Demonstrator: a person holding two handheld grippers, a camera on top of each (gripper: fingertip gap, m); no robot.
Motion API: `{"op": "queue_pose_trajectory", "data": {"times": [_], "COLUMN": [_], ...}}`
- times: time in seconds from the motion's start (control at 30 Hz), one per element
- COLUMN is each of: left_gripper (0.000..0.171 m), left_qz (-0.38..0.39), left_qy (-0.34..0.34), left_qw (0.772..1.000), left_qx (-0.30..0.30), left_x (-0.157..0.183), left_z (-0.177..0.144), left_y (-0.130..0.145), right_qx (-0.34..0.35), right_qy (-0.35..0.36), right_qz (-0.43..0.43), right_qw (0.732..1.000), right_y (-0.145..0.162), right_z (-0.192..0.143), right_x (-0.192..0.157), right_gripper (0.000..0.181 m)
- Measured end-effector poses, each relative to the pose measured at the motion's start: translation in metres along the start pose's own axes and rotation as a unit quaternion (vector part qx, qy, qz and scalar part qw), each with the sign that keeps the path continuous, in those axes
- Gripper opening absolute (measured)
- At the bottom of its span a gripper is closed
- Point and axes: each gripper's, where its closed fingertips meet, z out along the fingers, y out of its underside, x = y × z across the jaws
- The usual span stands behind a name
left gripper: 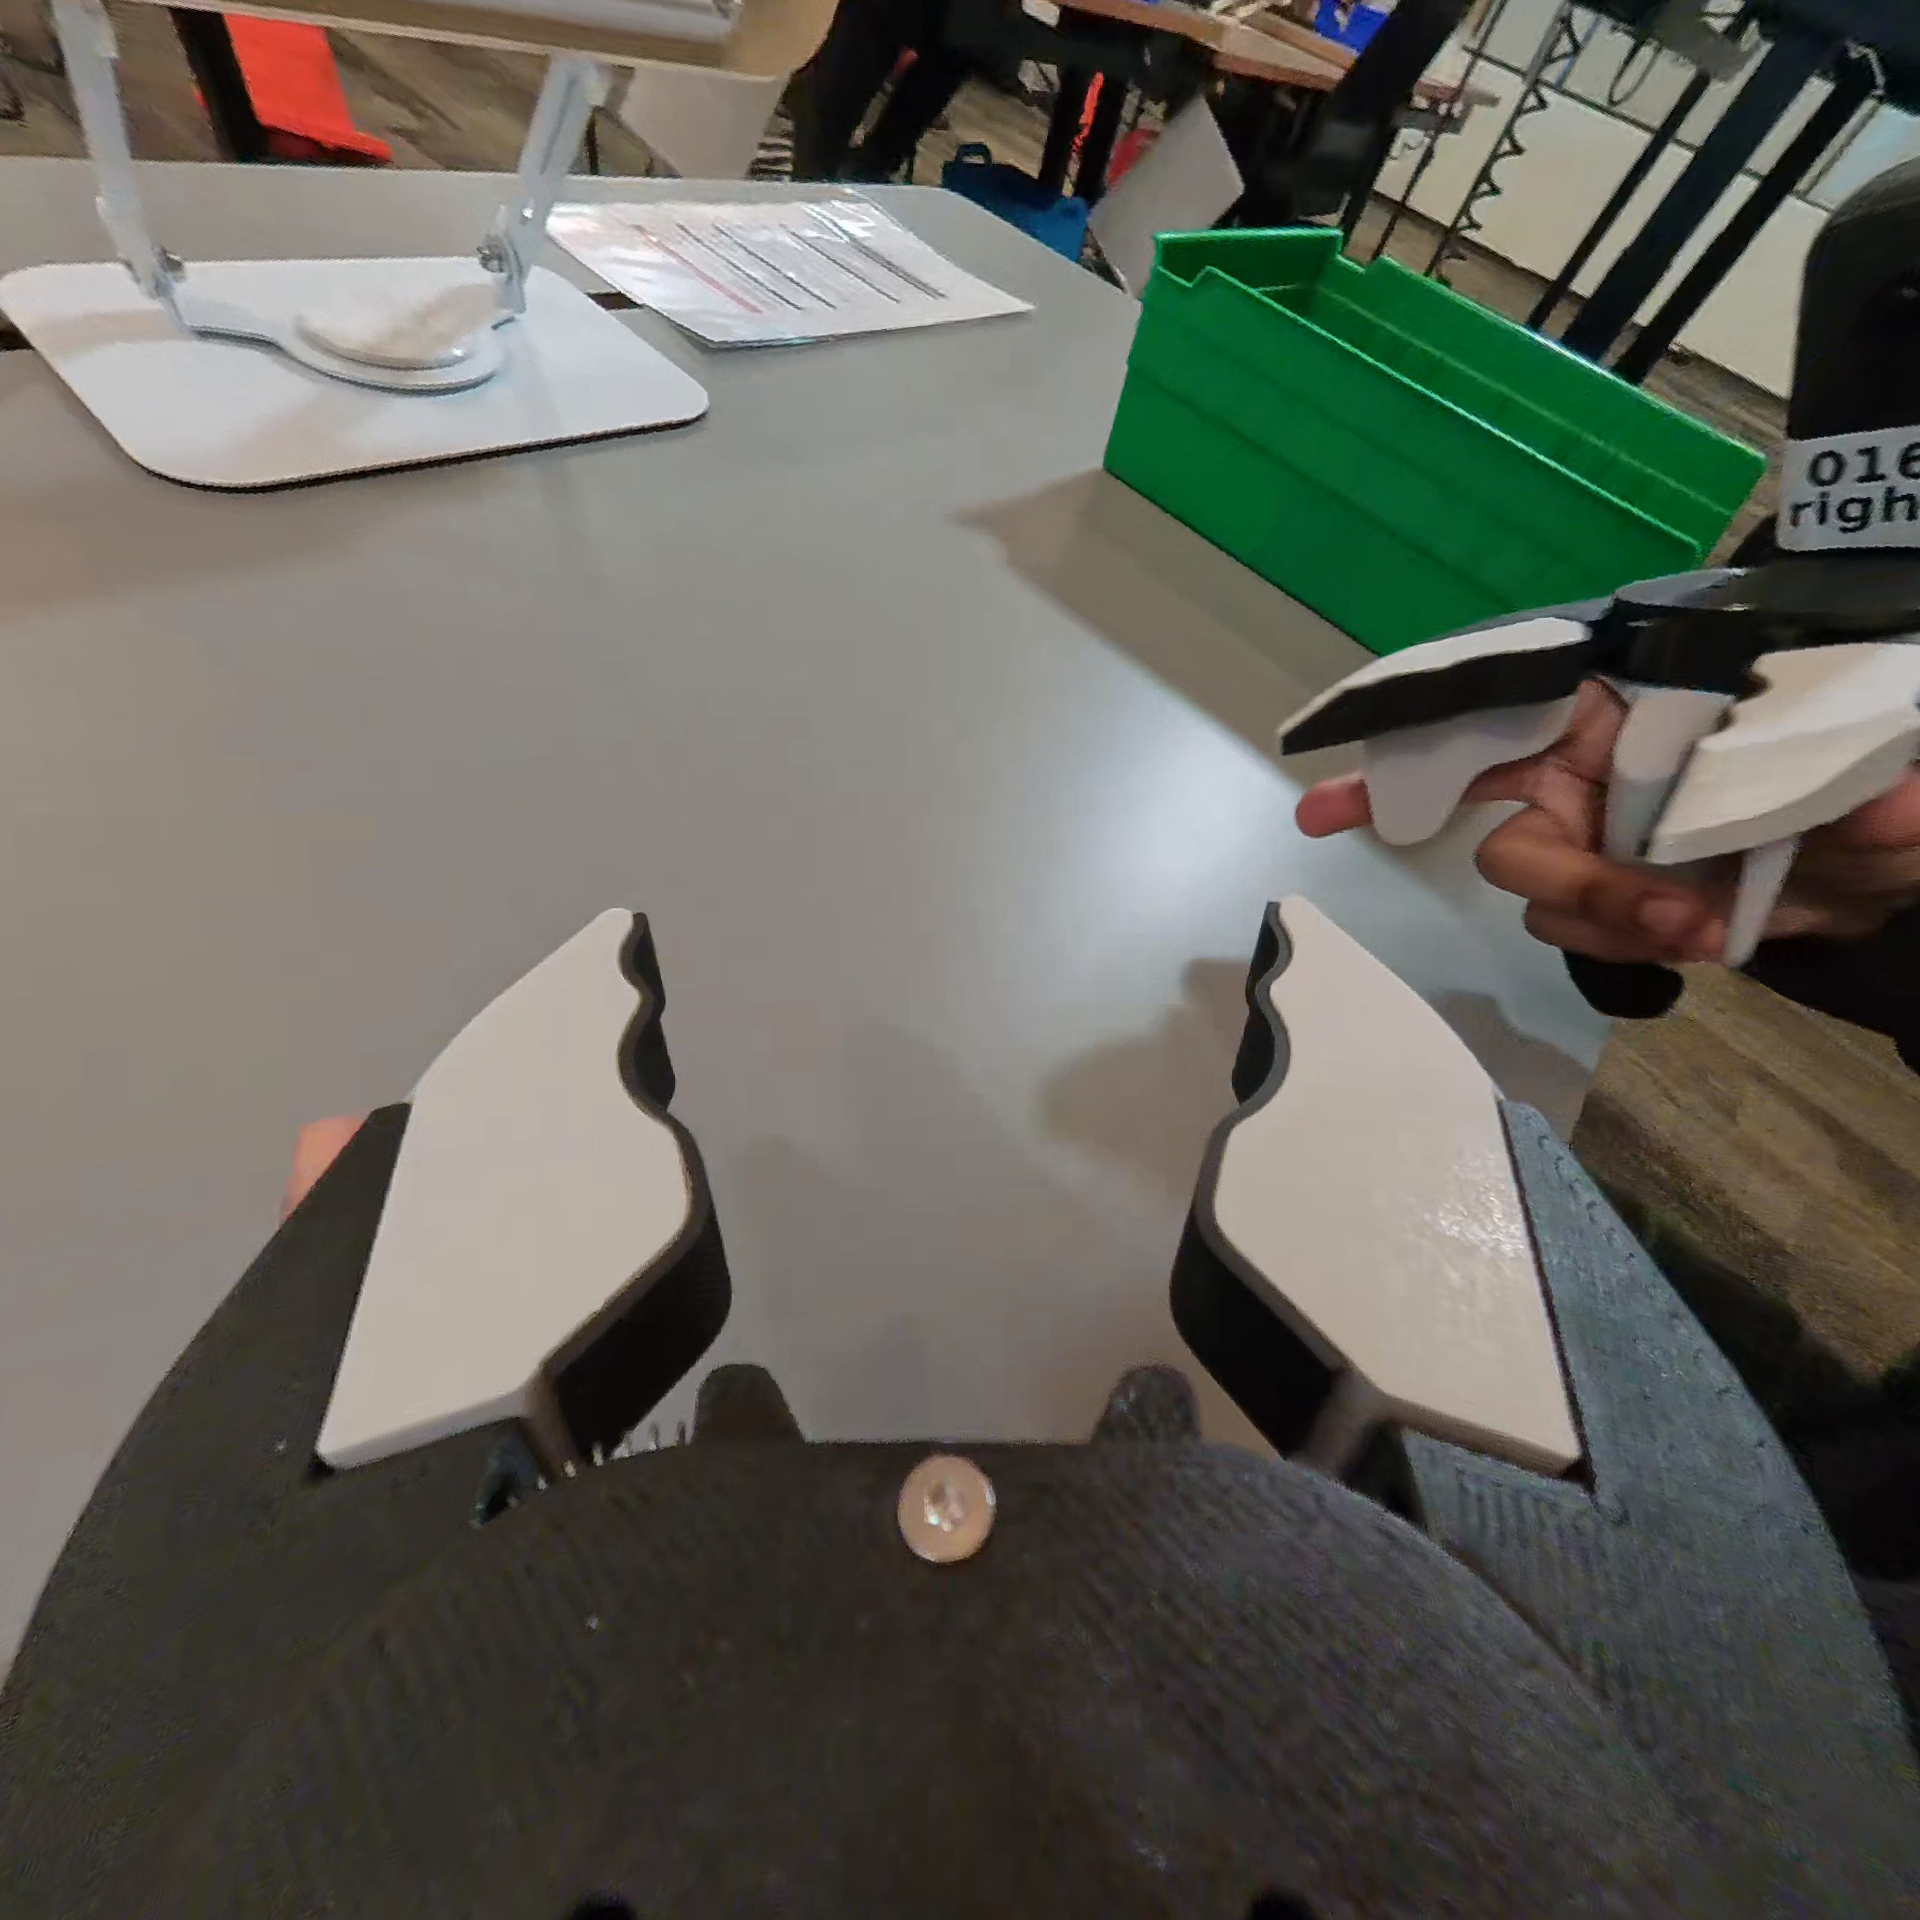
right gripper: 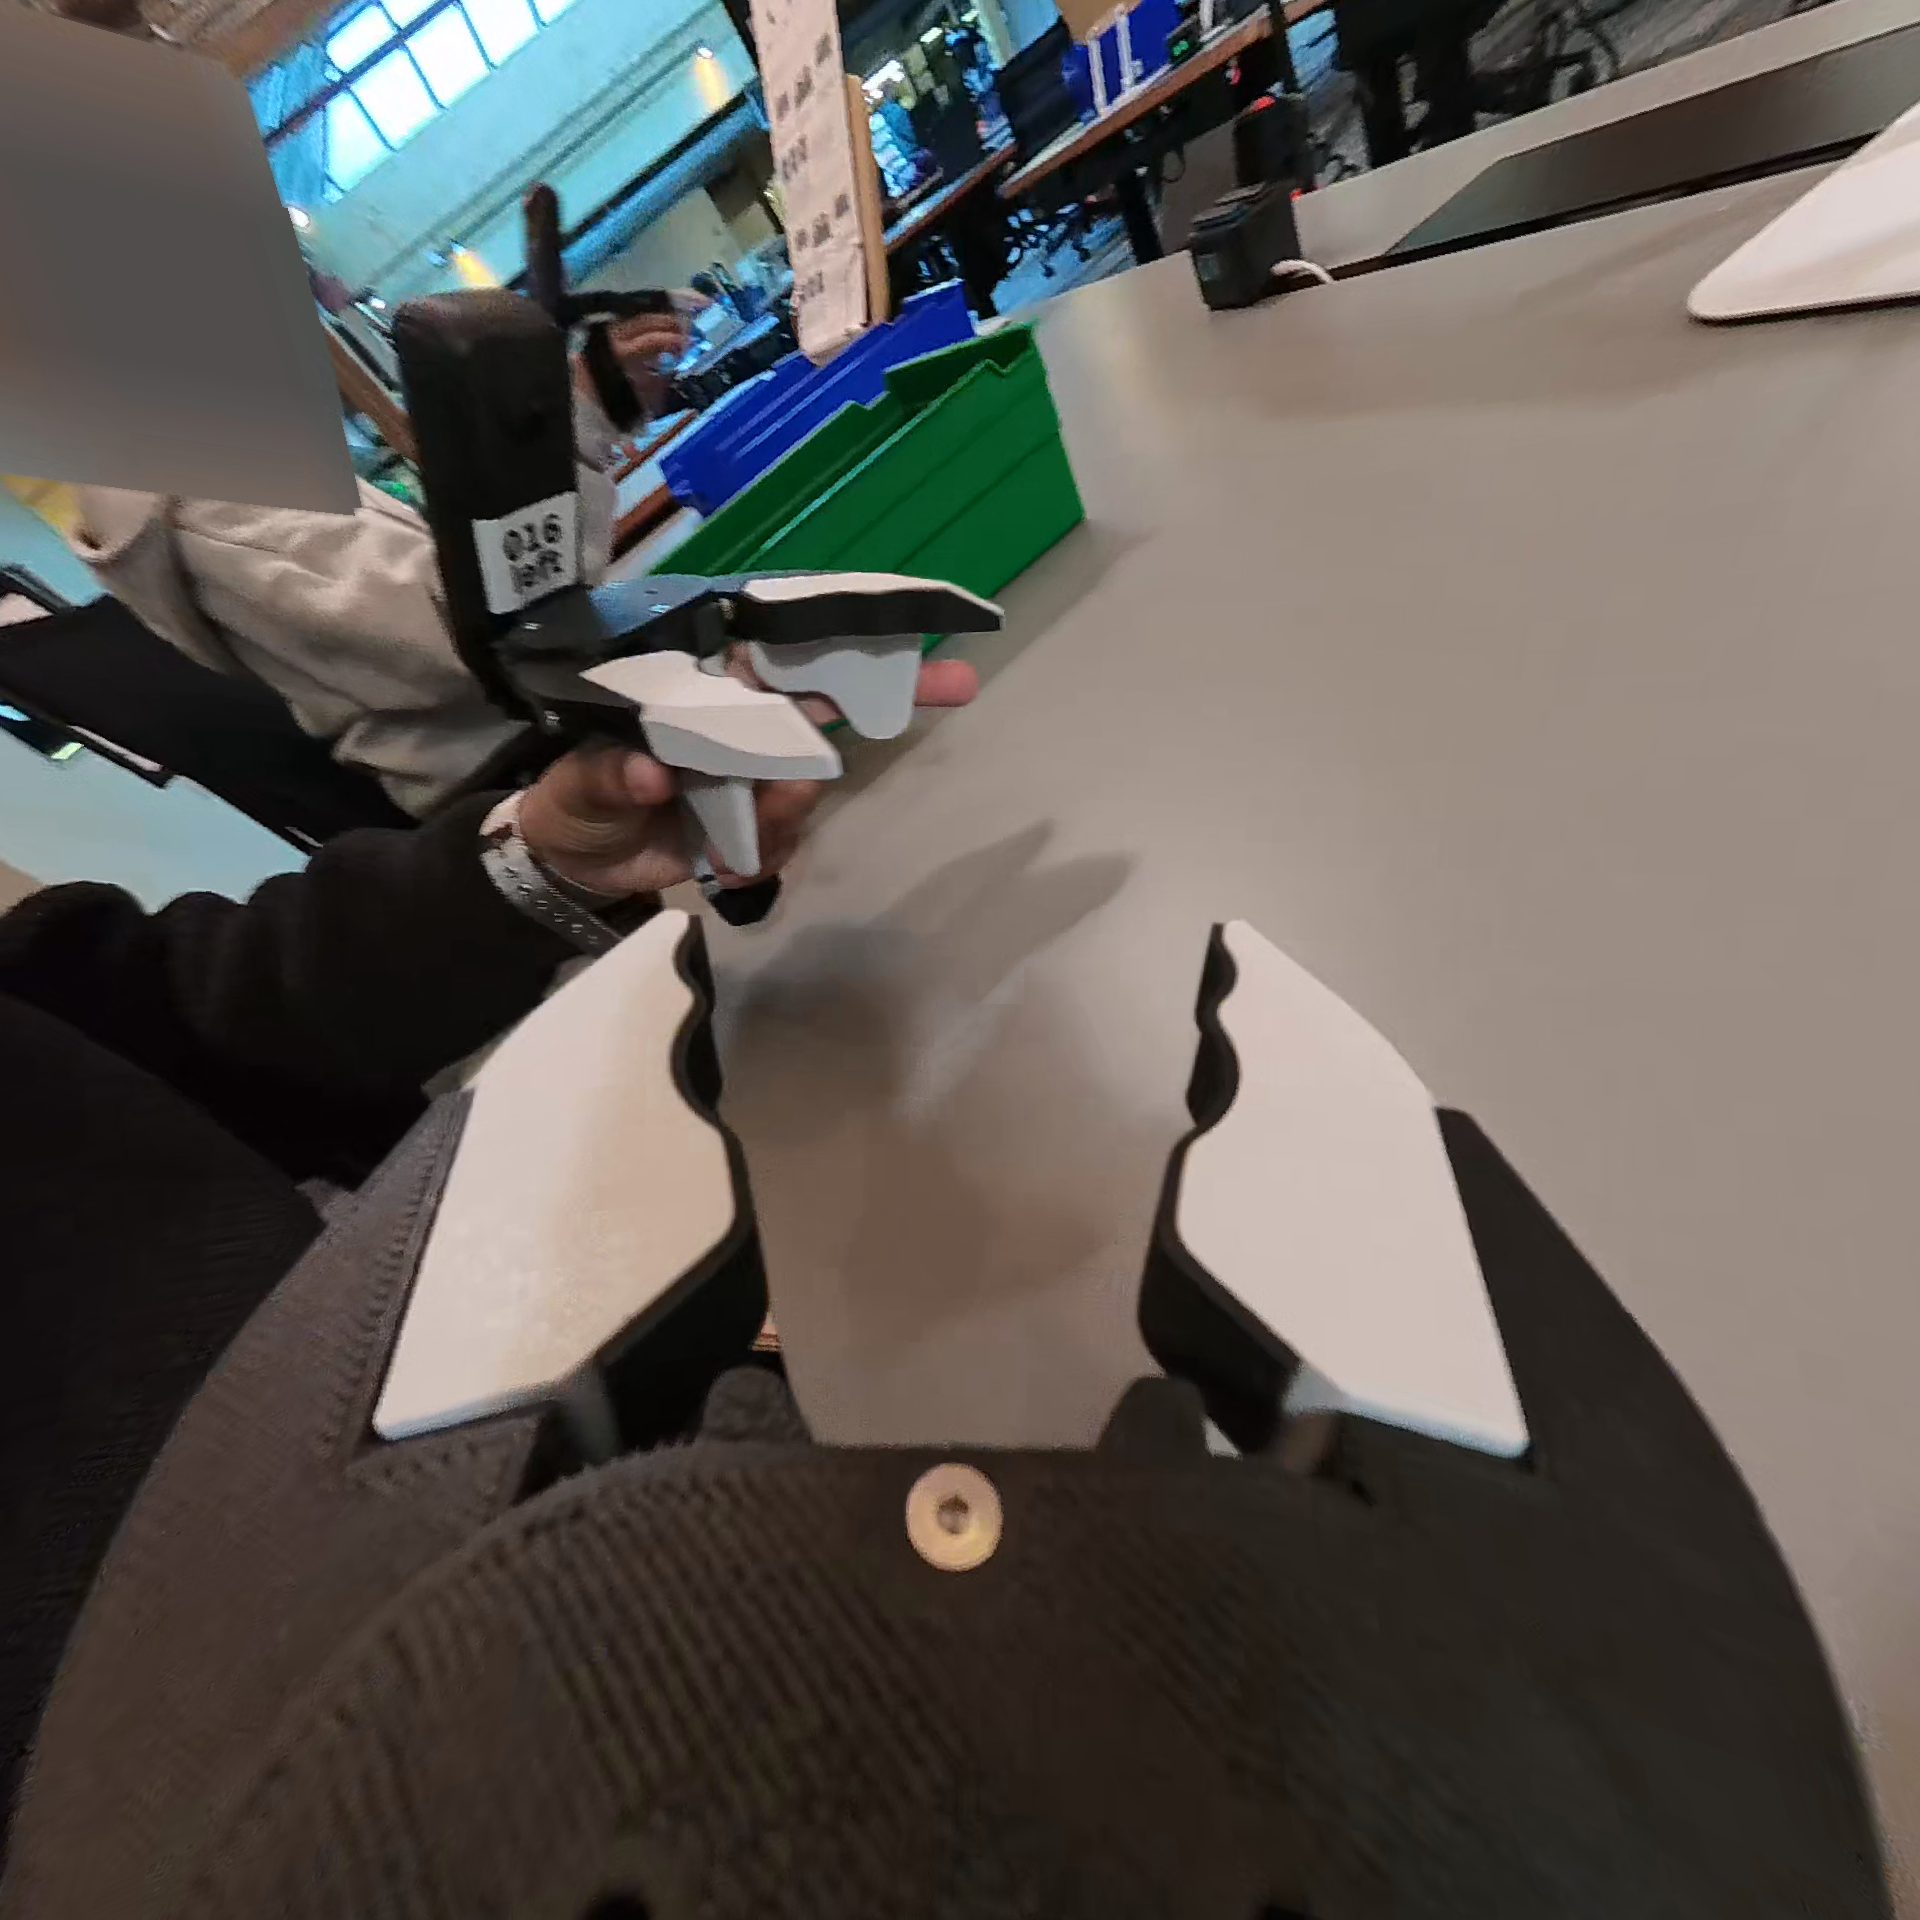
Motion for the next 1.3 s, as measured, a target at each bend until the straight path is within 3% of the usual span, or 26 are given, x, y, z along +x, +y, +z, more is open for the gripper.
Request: {"op": "queue_pose_trajectory", "data": {"times": [0.23,1.3], "left_gripper": [0.108,0.105], "left_qz": [-0.024,-0.072], "left_qy": [0.024,0.010], "left_qw": [0.999,0.997], "left_qx": [-0.004,0.015], "left_x": [0.002,-0.008], "left_z": [0.000,-0.004], "left_y": [0.003,-0.003], "right_qx": [-0.001,0.002], "right_qy": [0.032,0.060], "right_qz": [0.006,0.001], "right_qw": [0.999,0.998], "right_y": [0.003,0.000], "right_z": [0.003,0.000], "right_x": [0.017,0.025], "right_gripper": [0.098,0.084]}}
